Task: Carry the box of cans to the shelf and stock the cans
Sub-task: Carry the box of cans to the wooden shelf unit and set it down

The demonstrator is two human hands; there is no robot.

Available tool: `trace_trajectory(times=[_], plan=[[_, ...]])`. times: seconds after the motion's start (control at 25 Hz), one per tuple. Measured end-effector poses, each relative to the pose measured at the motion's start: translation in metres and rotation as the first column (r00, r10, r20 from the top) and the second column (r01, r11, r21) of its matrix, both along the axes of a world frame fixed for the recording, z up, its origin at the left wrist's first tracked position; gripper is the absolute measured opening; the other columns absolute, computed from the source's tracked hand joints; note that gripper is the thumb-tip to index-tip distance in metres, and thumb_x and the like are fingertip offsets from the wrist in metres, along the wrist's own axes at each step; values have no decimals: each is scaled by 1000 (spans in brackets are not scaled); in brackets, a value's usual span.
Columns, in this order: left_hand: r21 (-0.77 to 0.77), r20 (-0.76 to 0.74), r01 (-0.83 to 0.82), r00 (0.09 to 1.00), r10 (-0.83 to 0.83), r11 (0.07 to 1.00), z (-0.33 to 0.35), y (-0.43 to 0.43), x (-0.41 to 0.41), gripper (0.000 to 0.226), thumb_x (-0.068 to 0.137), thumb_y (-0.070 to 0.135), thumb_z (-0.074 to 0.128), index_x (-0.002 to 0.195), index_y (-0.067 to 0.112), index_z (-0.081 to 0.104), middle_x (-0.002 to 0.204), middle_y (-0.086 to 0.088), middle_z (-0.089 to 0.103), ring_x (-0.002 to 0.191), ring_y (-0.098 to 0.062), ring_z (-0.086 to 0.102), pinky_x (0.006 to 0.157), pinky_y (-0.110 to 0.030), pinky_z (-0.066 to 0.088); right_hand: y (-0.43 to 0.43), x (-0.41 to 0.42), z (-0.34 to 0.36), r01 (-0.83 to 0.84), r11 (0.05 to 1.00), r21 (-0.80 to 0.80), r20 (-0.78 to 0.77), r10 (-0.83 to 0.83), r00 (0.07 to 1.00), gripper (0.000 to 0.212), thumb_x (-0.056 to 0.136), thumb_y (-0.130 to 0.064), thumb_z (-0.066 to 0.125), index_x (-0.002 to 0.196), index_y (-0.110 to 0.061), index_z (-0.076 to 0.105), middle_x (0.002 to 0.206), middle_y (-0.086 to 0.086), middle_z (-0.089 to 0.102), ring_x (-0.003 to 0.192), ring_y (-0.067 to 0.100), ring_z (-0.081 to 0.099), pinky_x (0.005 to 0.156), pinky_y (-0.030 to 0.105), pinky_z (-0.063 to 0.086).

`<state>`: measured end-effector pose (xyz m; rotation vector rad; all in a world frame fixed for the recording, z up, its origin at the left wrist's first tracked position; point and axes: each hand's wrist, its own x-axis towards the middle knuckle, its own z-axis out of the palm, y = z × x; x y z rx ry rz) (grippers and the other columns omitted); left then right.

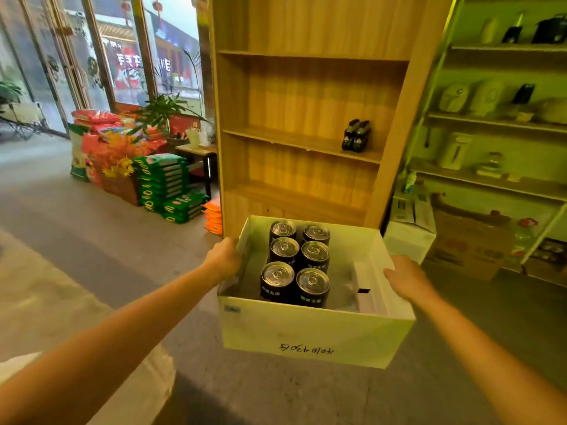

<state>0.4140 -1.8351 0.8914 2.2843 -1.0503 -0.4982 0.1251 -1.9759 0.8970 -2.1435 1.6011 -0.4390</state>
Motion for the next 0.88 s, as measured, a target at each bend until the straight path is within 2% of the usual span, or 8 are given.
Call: trace_trajectory(times=[0.12, 0.2, 0.4, 0.6, 0.72, 0.8, 0.88], plan=[[-18, 5, -38, 999, 38, 999, 12, -70, 49, 43, 92, 8, 45, 135, 8, 39, 132, -20, 51, 120, -38, 49, 100, -48, 44, -74, 56, 9, -12, 1000, -16, 15, 12, 1000, 24, 90, -7, 39, 102, -2, 59, 105, 23, 62, 75, 25, 47, 57, 28, 33], [-15, 8, -60, 998, 60, 998, 16, -111, 82, 43, 91, 4, 46, 134, 6, 41, 132, -21, 51, 121, -38, 48, 99, -46, 42, -119, 94, 14, -44, 999, -29, 20, 45, 999, 26, 90, -7, 39, 106, -1, 59, 107, 23, 62, 78, 27, 49, 62, 29, 34], [-19, 1, -137, 991, 137, 990, 7, -223, 173, 43, 90, 5, 48, 133, 8, 41, 132, -19, 51, 120, -36, 50, 99, -45, 46, -250, 200, 2, -123, 992, -34, 49, 125, 991, 27, 92, -5, 40, 111, 3, 57, 113, 21, 61, 103, 37, 56, 77, 34, 43], [-16, -32, -199, 980, 198, 980, -1, -346, 271, 42, 90, 7, 45, 132, 9, 45, 129, -20, 54, 117, -37, 52, 99, -50, 45, -395, 313, -13, -170, 985, -9, 109, 170, 979, 23, 91, -8, 42, 100, 0, 61, 104, 23, 66, 94, 37, 61, 71, 34, 47], [-1, -25, -231, 973, 231, 973, 8, -408, 325, 43, 88, 3, 45, 130, 9, 47, 127, -21, 56, 116, -36, 54, 99, -48, 45, -459, 373, -9, -169, 986, -5, 109, 169, 980, 24, 92, -8, 41, 104, 1, 59, 107, 23, 65, 98, 38, 60, 81, 41, 51], [-5, -14, -226, 974, 226, 974, 12, -444, 358, 43, 88, 3, 45, 130, 10, 48, 126, -19, 57, 114, -36, 55, 97, -47, 47, -493, 408, -2, -181, 983, -18, 83, 182, 980, 25, 92, -7, 40, 107, 1, 59, 109, 21, 64, 97, 36, 60, 75, 37, 49], [-22, -23, -226, 974, 226, 974, 13, -478, 391, 43, 88, 3, 44, 130, 11, 49, 125, -19, 58, 113, -35, 55, 96, -46, 47, -523, 439, 3, -196, 980, -26, 54, 197, 979, 26, 93, -9, 40, 109, -1, 58, 108, 20, 63, 87, 33, 57, 67, 30, 41]])
